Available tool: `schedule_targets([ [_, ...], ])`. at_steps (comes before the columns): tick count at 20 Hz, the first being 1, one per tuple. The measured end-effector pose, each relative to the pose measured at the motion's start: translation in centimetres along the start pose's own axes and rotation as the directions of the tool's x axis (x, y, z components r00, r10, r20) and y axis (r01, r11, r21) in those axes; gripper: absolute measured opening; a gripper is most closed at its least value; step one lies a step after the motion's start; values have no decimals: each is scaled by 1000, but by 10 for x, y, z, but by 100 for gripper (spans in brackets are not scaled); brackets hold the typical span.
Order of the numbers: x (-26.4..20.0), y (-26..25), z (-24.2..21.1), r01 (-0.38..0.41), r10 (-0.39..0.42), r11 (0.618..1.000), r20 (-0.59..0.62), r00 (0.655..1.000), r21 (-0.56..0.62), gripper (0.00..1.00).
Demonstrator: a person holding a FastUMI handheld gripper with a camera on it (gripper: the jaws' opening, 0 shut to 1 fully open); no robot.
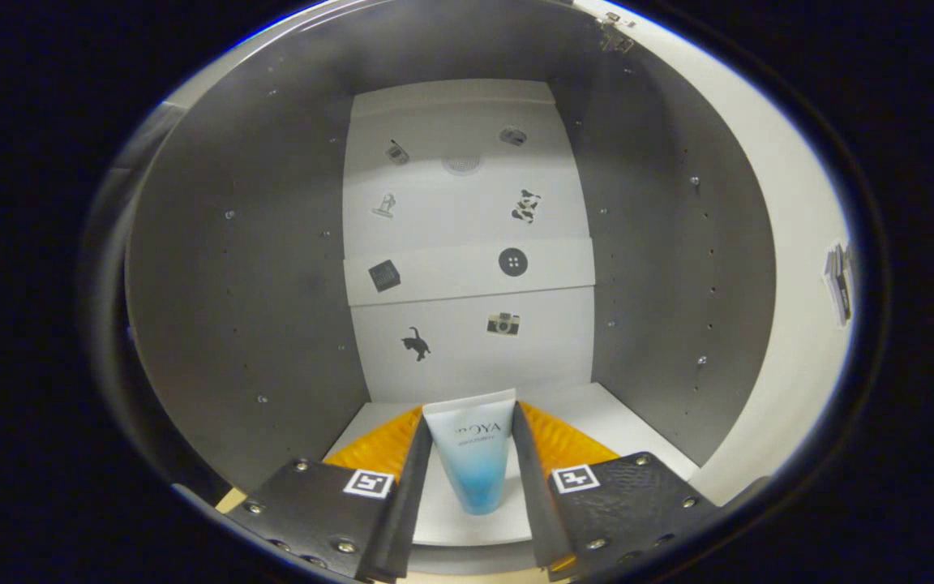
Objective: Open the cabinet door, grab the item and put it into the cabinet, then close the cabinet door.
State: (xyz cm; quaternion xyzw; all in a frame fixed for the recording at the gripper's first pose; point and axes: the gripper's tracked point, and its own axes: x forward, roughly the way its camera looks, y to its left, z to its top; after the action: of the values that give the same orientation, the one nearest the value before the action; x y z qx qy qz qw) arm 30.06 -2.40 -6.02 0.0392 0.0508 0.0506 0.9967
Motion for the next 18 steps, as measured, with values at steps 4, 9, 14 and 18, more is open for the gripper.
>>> schedule_targets([
  [4, -1, 3, -1, -1, 1, 1000, -3, 1000, 5, 68],
  [9, -17, 4, 2, 13, -13, 1000, 7, 1000, -1, 93],
  [14, -70, 9, 2, 32, -32, 999, 14, 999, -29, 98],
  [18, -132, 7, 0, 51, -51, 999, 3, 999, -11, 98],
])
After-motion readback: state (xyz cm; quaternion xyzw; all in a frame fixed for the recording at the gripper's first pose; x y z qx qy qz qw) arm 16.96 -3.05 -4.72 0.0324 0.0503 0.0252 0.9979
